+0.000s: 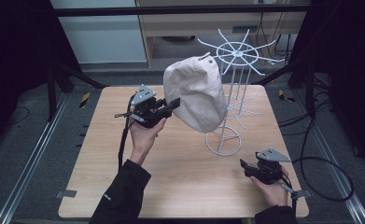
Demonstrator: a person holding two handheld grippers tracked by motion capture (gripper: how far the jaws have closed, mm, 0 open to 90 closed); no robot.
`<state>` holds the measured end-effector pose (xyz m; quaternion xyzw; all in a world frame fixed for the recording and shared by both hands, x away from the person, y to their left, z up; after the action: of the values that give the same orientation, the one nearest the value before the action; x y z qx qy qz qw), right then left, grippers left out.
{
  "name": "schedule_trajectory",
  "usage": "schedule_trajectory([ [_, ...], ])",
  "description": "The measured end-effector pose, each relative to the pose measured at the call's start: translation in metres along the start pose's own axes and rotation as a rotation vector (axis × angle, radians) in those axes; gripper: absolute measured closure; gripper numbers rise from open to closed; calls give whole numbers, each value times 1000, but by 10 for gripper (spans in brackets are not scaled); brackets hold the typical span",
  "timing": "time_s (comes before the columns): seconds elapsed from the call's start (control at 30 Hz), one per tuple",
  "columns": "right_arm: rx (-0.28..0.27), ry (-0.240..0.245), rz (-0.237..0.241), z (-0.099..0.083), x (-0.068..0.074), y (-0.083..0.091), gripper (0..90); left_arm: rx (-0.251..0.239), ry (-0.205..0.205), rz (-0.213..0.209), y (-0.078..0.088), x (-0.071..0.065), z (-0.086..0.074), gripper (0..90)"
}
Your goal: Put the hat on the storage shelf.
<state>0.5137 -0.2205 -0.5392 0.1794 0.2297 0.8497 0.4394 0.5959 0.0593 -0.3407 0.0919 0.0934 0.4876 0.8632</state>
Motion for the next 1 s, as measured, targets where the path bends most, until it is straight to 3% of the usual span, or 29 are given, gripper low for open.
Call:
schedule_trajectory([
  [0.37, -1, -3, -4, 0, -2, 1, 309, -7, -37, 28, 23, 13, -3, 570],
  [0.57, -2, -7, -7, -1, -2, 1, 307, 11, -71, 64, 44, 27, -15, 533],
  [0.67, -2, -6, -7, 0, -2, 1, 306, 27, -75, 91, 56, 38, -29, 497],
  [0.83, -4, -12, -8, -1, -2, 2, 300, 53, -63, 101, 66, 49, -49, 458],
  [1.0, -5, -21, -11, -1, -3, 2, 293, 120, -61, 139, 76, 67, -83, 418],
])
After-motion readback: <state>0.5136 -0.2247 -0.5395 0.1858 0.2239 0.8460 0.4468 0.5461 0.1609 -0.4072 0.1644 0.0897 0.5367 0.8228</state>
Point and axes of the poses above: each handheld gripper's, and its own axes: y roughly backward along the jaws, z roughly out of its top, x roughly to its left, the point moved 10 cm from there along -y, roughly forward along the jaws, and after that the axes turned 13 degrees about z, right-handed, at the moved point
